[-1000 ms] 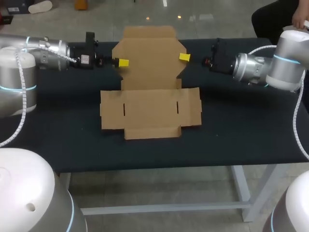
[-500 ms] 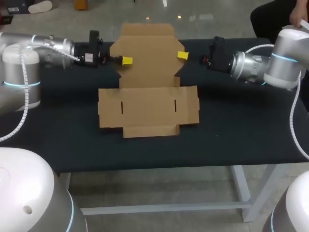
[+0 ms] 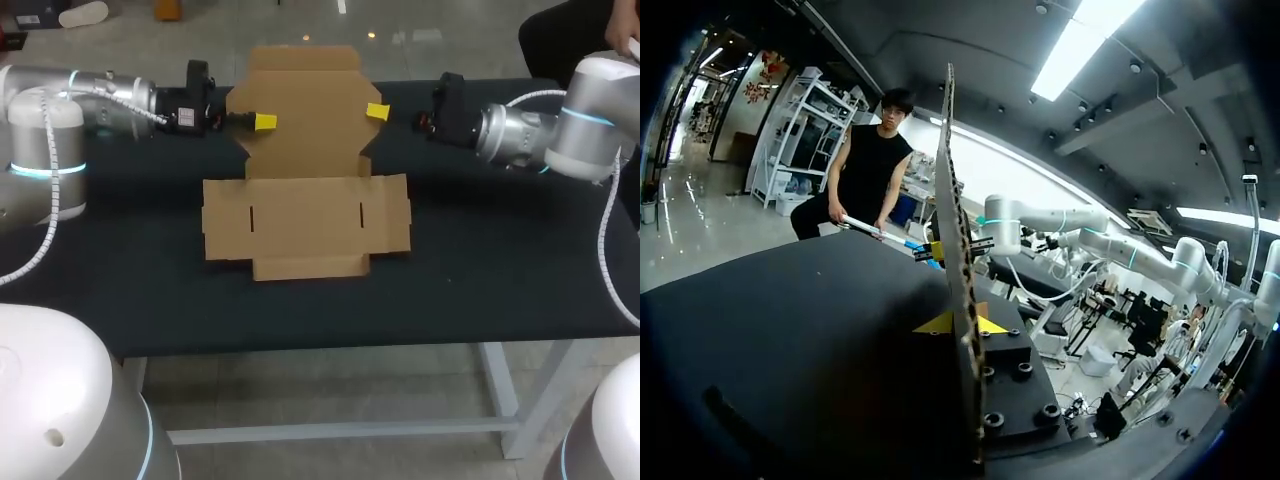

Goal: Assemble the packaging by folding the flat box into shape, placing the metal phone stand inside, and closing the box properly

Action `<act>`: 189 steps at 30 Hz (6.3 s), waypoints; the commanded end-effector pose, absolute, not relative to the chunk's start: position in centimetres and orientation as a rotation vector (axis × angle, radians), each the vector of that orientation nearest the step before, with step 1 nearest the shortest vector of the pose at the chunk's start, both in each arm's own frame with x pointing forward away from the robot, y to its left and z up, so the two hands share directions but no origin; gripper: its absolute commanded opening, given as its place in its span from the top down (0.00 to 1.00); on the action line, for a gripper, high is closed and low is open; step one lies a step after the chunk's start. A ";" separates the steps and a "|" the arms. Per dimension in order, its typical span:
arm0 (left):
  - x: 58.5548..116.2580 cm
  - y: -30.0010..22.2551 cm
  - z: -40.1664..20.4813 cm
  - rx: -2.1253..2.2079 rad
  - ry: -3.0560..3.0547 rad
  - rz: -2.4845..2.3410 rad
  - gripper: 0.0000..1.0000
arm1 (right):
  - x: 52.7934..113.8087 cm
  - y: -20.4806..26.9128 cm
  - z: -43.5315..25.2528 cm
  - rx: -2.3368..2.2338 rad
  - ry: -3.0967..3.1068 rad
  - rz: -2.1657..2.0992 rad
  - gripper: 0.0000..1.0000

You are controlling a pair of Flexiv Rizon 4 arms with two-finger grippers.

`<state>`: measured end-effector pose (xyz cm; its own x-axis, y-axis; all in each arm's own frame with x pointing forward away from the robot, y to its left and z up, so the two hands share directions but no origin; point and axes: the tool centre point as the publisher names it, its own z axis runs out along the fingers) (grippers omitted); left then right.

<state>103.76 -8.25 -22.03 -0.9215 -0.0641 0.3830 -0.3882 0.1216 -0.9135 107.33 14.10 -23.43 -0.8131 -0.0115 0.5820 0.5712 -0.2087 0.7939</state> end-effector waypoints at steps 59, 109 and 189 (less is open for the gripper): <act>103.0 -8.3 -21.7 0.474 -2.191 1.956 1.00 | 107.5 13.9 -23.3 -0.663 -1.652 -2.089 0.94; 107.5 -9.2 -19.6 0.493 -2.102 2.054 1.00 | 97.5 2.6 -23.7 -1.060 -2.051 -2.116 1.00; 106.1 -13.1 -15.7 0.046 -2.296 2.255 1.00 | 89.1 7.6 -28.6 -0.733 -2.721 -2.083 1.00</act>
<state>105.95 -13.21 -15.50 -0.9961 -0.0815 -0.0328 0.0313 0.0190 -0.9993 89.04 7.32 -28.41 -0.8524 0.5219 -0.0324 0.1041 0.2302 0.9676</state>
